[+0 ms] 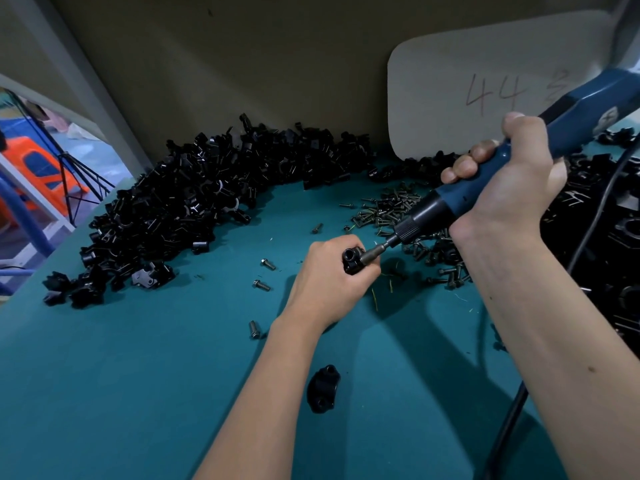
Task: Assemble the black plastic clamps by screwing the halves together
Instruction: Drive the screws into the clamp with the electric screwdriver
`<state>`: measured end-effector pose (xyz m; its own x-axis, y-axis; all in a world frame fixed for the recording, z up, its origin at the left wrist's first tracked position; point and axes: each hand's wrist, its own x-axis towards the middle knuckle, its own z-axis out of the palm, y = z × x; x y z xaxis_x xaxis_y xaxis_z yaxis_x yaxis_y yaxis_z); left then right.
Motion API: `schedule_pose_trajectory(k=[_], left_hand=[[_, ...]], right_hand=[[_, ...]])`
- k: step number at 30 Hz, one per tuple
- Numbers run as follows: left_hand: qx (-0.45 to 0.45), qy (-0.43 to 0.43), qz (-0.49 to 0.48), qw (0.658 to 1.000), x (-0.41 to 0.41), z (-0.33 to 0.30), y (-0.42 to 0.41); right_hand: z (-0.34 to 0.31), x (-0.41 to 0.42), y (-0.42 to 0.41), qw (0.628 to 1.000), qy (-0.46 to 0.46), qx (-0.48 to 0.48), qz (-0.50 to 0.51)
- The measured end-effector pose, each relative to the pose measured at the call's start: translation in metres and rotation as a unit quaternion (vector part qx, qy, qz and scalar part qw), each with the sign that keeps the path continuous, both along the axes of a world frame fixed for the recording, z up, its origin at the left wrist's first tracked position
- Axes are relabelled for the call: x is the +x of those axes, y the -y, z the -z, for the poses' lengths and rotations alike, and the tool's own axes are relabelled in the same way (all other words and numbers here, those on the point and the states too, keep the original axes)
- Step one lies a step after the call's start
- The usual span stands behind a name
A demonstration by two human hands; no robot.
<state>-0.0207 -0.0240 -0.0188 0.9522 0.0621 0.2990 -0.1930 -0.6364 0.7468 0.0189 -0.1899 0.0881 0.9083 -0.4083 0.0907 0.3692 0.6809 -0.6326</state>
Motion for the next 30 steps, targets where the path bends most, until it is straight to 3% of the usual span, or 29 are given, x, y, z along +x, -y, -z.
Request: schedule_pose_trajectory(k=[23,30], left_hand=[[0.090,-0.002,-0.048,0.995,-0.001,-0.001,0.000],[0.015,-0.005,-0.030,0.999,-0.002,-0.002,-0.002]], right_hand=[[0.011,0.007,-0.002,0.999,-0.044,0.019,0.024],[0.005,-0.003,-0.009,1.000,0.018,-0.002,0.014]])
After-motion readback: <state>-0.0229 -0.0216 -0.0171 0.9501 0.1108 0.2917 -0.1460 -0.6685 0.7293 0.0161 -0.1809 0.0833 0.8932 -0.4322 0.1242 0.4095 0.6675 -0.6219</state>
